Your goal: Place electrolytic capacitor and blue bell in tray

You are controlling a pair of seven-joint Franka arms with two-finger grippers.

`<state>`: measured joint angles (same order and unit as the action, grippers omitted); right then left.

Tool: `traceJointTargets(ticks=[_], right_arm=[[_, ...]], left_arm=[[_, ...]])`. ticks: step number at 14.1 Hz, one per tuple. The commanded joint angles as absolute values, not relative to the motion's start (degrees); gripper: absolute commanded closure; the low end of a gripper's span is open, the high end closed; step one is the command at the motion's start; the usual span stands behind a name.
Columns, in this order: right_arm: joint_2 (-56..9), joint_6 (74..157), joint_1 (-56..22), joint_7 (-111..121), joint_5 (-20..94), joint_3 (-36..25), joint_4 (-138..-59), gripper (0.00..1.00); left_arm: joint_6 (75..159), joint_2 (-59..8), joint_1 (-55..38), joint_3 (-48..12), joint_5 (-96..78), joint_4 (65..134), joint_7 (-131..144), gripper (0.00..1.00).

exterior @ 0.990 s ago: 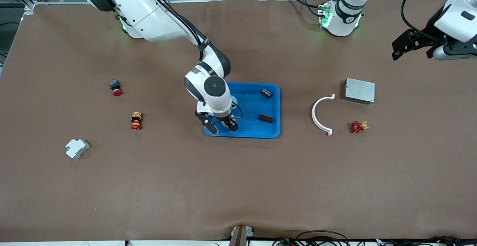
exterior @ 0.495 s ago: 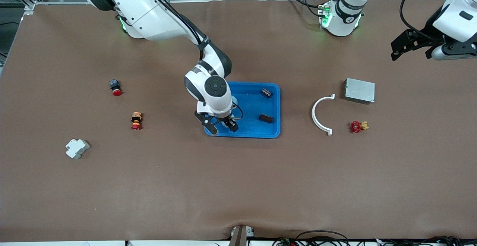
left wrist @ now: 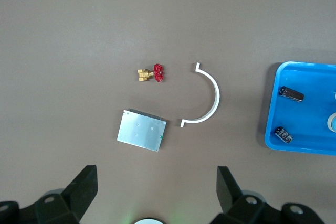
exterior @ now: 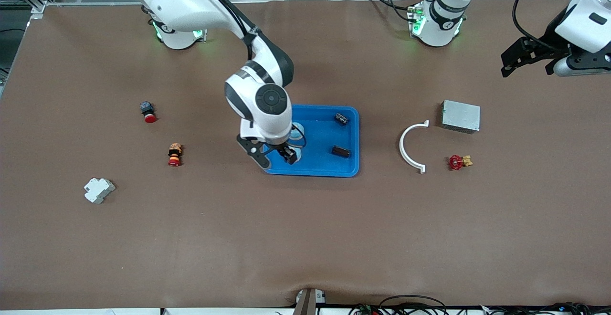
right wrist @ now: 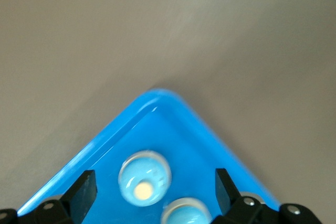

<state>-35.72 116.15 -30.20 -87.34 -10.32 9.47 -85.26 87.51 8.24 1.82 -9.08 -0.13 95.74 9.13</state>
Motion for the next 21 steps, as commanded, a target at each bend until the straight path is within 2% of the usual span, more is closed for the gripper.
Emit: traceJointTargets(ticks=[1,6,13,21], right_arm=[[-30.9,111.3,-25.3,-77.2,-9.3,9.8,-87.3,0.0],[-25.3,106.7,-16.5,-48.5,-9.6,9.4,-90.4,0.0],[-14.5,98.9,-4.1,-22.4,-9.4,9.5,-90.9,0.0],[-7.0,96.4,3.9,-8.8,-4.8,9.4,-90.8,0.0]], left_arm=[[87.7,9.6,2.4,-9.6,-0.1,96.0,9.3,0.0],[87.0,9.2,2.5,-9.4,-0.4,95.4,9.3,0.0],[89.4,7.7,2.4,-9.4,-0.2,94.8,9.5,0.0],[88.9,7.0,2.3,-11.1,0.1,94.2,16.3,0.0]])
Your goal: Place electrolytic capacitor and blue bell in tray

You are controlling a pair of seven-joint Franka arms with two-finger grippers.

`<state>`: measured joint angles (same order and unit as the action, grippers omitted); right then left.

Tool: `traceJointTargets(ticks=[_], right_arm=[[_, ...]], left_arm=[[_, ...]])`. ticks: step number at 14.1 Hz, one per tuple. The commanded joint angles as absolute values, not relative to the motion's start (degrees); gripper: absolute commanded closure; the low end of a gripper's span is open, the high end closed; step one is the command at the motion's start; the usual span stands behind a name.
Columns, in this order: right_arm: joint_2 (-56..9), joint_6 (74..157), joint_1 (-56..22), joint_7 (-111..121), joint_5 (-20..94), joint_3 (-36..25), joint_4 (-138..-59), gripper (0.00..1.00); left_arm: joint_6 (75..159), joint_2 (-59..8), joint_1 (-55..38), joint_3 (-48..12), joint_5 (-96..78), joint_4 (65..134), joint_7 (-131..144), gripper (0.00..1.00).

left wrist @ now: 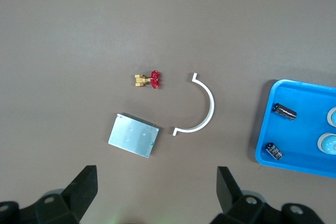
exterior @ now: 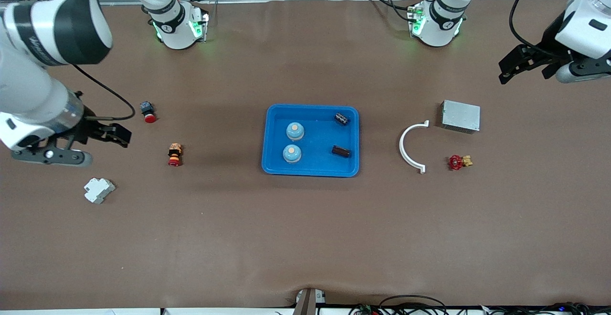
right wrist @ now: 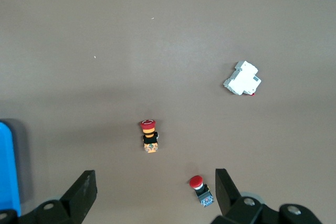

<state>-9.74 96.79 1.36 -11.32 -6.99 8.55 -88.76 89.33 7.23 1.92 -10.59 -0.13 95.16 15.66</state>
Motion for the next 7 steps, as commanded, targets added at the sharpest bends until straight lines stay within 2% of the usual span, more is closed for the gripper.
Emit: traceJointTargets(ticks=[1,7], right_arm=[[-6.4,96.2,4.6,-7.9,-4.6,9.4,-90.9,0.0],[-3.4,94.9,5.3,-6.9,-2.4,9.4,-91.0,0.0]], left_arm=[[88.8,7.0,2.5,-11.1,0.1,94.2,16.1,0.0],[87.0,7.6,3.8,-10.5,0.1,94.2,14.9,0.0]])
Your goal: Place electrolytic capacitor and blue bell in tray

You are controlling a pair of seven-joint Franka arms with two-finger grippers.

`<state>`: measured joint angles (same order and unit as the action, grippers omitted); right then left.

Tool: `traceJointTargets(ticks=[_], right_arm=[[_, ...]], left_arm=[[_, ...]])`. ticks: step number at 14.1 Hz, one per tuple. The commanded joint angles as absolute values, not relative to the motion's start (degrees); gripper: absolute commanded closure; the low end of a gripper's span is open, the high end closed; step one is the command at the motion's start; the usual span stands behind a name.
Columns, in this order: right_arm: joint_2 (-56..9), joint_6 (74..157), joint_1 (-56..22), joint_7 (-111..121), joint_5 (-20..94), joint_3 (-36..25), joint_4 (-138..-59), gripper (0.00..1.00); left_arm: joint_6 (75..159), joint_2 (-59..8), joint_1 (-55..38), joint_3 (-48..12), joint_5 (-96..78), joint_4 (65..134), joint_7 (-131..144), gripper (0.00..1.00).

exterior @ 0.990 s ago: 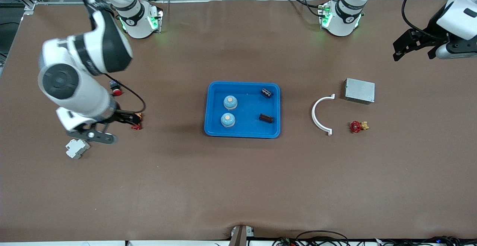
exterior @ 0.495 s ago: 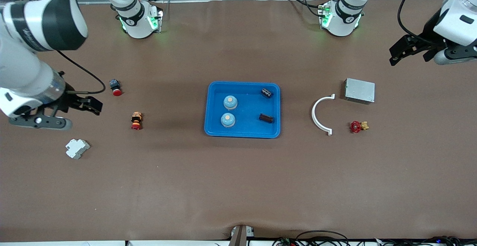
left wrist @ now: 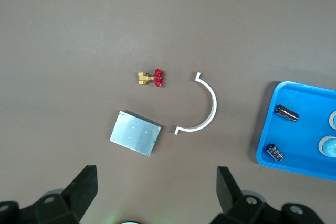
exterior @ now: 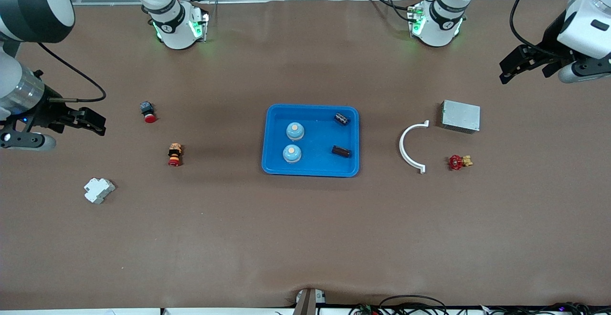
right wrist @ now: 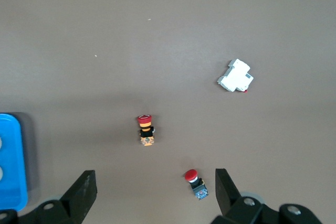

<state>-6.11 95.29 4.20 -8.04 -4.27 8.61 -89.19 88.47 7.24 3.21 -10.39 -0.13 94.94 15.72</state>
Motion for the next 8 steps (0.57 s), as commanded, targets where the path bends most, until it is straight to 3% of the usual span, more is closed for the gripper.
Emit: traceJointTargets(ticks=[1,8], right_arm=[[-3.1,94.5,5.2,-6.9,-1.9,9.4,-91.4,0.0],[0.4,94.5,4.9,-6.9,2.5,9.7,-94.5,0.0]], left_arm=[[86.6,7.6,3.8,-10.5,0.1,94.1,14.7,0.0],[86.3,7.8,3.7,-10.5,0.0,94.3,14.7,0.0]])
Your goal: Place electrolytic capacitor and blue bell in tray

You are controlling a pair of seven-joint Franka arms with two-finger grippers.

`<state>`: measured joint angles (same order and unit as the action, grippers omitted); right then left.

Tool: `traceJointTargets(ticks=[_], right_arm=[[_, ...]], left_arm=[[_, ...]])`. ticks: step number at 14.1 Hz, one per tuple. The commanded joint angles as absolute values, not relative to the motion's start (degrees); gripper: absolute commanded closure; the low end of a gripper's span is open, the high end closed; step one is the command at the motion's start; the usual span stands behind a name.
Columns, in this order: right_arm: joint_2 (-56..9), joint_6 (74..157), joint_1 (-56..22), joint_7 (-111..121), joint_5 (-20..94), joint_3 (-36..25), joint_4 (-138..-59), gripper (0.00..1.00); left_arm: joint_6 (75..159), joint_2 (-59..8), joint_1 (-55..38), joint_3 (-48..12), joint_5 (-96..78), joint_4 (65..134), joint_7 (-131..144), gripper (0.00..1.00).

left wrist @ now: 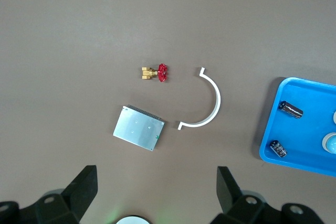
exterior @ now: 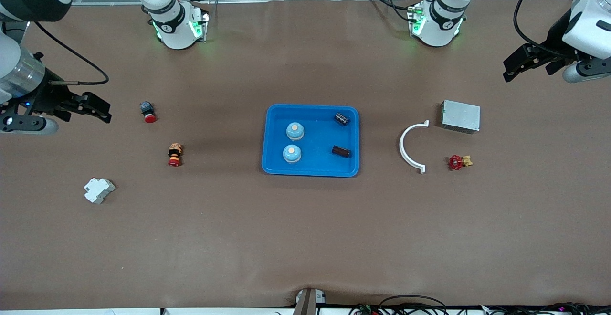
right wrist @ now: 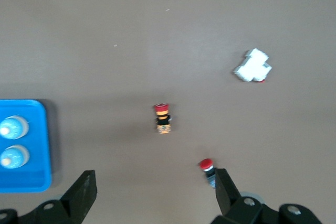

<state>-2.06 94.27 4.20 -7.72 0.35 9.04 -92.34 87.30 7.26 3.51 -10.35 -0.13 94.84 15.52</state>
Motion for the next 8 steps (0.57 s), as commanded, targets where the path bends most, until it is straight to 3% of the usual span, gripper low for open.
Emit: traceJointTargets(ticks=[1,8], right_arm=[[0.3,94.6,4.9,-6.9,2.5,9.7,-94.5,0.0],[0.2,95.2,3.1,-7.6,2.5,9.8,-94.5,0.0]], left_arm=[[86.3,7.8,3.7,-10.5,0.0,94.2,14.7,0.0],[86.2,7.5,3.9,-10.5,0.1,92.7,10.9,0.0]])
